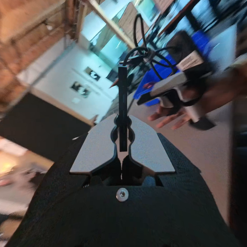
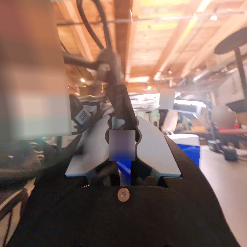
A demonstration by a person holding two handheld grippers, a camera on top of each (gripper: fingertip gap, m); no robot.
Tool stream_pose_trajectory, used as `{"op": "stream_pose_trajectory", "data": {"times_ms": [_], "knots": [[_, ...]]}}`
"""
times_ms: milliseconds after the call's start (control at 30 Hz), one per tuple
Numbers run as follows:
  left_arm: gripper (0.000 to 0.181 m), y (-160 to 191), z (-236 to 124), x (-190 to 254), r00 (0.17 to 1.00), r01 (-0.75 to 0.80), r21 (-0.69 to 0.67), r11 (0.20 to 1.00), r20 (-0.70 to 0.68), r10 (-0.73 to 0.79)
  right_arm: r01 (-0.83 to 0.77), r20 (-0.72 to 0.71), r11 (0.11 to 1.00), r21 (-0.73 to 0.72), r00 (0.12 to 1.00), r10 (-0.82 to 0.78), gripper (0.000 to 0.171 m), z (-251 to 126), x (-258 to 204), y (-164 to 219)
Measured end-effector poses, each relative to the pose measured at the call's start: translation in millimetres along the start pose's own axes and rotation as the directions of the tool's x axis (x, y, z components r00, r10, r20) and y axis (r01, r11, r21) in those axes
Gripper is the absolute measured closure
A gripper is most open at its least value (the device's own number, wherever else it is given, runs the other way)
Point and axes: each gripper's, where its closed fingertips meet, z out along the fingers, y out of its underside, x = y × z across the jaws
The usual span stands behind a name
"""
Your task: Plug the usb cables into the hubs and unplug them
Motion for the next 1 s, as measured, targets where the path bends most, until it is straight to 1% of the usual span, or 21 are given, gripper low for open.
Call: {"op": "stream_pose_trajectory", "data": {"times_ms": [33, 67, 100, 133, 167, 233, 300, 400, 433, 467, 500, 567, 600, 633, 667, 700, 733, 767, 800, 900, 1000], "knots": [[0.17, 5, -2, -11, 0.996, -0.07, -0.044, 0.997, 0.053, 0.072, 0.01, -0.07, 0.998, -0.056, 0.997, -0.014, 0.133, -3, 14, 10], [0.171, 10, -5, -19, 0.987, -0.127, -0.082, 0.989, 0.089, 0.134, 0.019, -0.159, 0.991, -0.13, 0.986, -0.039, 0.121, -7, 30, 21], [0.17, 15, -7, -26, 0.974, -0.183, -0.119, 0.976, 0.113, 0.196, 0.052, -0.221, 0.981, -0.186, 0.971, -0.094, 0.1, -10, 41, 28], [0.17, 21, -8, -31, 0.96, -0.228, -0.158, 0.961, 0.127, 0.249, 0.133, -0.284, 0.962, -0.239, 0.938, -0.201, 0.08, -14, 53, 30], [0.17, 27, -8, -34, 0.948, -0.261, -0.199, 0.945, 0.129, 0.29, 0.24, -0.351, 0.924, -0.296, 0.873, -0.339, 0.069, -19, 65, 28], [0.171, 37, -9, -41, 0.923, -0.316, -0.271, 0.909, 0.135, 0.361, 0.484, -0.417, 0.787, -0.382, 0.67, -0.615, 0.049, -26, 74, 9], [0.171, 44, -11, -46, 0.892, -0.371, -0.318, 0.873, 0.14, 0.43, 0.677, -0.363, 0.58, -0.453, 0.454, -0.814, 0.05, -24, 62, -9], [0.17, 51, -12, -49, 0.853, -0.437, -0.38, 0.815, 0.112, 0.51, 0.818, -0.248, 0.291, -0.497, 0.187, -0.95, 0.047, -12, 39, -26], [0.171, 54, -13, -49, 0.852, -0.438, -0.399, 0.805, 0.099, 0.513, 0.843, -0.242, 0.237, -0.484, 0.131, -0.961, 0.045, -8, 31, -34], [0.171, 57, -13, -50, 0.858, -0.427, -0.413, 0.805, 0.096, 0.504, 0.862, -0.258, 0.223, -0.455, 0.111, -0.96, 0.045, -7, 22, -43], [0.171, 60, -14, -52, 0.863, -0.413, -0.422, 0.807, 0.1, 0.495, 0.874, -0.285, 0.236, -0.426, 0.118, -0.951, 0.043, -6, 17, -53], [0.171, 66, -14, -54, 0.86, -0.417, -0.442, 0.795, 0.091, 0.502, 0.884, -0.338, 0.28, -0.375, 0.151, -0.929, 0.043, -10, 11, -71], [0.171, 70, -13, -54, 0.851, -0.43, -0.459, 0.777, 0.081, 0.518, 0.893, -0.341, 0.272, -0.359, 0.146, -0.929, 0.043, -11, 7, -76], [0.171, 74, -13, -54, 0.836, -0.448, -0.481, 0.753, 0.073, 0.544, 0.911, -0.319, 0.224, -0.346, 0.11, -0.941, 0.043, -10, 0, -77], [0.17, 76, -11, -53, 0.819, -0.472, -0.493, 0.731, 0.062, 0.57, 0.931, -0.263, 0.149, -0.334, 0.06, -0.963, 0.045, -6, -9, -73], [0.17, 76, -9, -49, 0.812, -0.492, -0.486, 0.722, 0.044, 0.583, 0.941, -0.176, 0.073, -0.331, 0.014, -0.984, 0.052, 0, -16, -61], [0.171, 75, -6, -41, 0.816, -0.503, -0.464, 0.729, 0.023, 0.578, 0.94, -0.081, 0.013, -0.34, -0.015, -0.997, 0.063, 6, -19, -44], [0.171, 73, -3, -33, 0.822, -0.512, -0.438, 0.739, 0.0, 0.569, 0.935, -0.002, -0.032, -0.352, -0.035, -0.999, 0.069, 10, -19, -29], [0.171, 71, 0, -25, 0.822, -0.526, -0.414, 0.743, -0.022, 0.57, 0.926, 0.064, -0.064, -0.372, -0.043, -0.997, 0.075, 11, -17, -14], [0.171, 61, 4, -1, 0.787, -0.597, -0.348, 0.722, -0.082, 0.611, 0.872, 0.231, -0.153, -0.465, -0.048, -0.972, 0.107, 4, 1, 20], [0.171, 51, 7, 19, 0.763, -0.64, -0.284, 0.714, -0.126, 0.633, 0.82, 0.35, -0.23, -0.525, -0.038, -0.936, 0.126, -5, 16, 39]]}}
